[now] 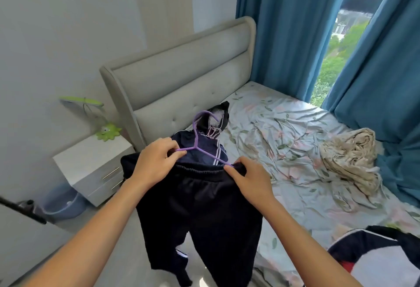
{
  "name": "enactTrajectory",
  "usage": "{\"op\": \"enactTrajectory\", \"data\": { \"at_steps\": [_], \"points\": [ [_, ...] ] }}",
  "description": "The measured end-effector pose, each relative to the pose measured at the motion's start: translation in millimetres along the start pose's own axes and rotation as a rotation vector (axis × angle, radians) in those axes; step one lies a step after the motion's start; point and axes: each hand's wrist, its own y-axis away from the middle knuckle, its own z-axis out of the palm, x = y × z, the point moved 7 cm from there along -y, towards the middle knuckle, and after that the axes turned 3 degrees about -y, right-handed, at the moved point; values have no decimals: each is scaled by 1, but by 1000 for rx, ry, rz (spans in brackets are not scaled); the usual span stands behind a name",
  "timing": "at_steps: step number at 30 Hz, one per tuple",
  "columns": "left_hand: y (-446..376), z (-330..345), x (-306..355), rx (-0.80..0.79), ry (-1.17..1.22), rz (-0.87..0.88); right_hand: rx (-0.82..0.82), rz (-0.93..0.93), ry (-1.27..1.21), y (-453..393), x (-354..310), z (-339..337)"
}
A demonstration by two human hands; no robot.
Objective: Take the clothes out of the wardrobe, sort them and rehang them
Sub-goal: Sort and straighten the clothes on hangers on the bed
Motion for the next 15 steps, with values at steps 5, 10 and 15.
{"op": "enactTrajectory", "data": {
  "at_steps": [5, 10, 15],
  "points": [
    [-36, -23, -99, 86, -29, 30, 33, 74, -76, -38, -38, 72],
    [-89, -3, -165, -63, -139, 38, 67, 197, -160, -78, -35, 112],
    [-154, 32, -182, -57, -221, 107, 83, 295, -182, -126, -10, 123]
  ]
}}
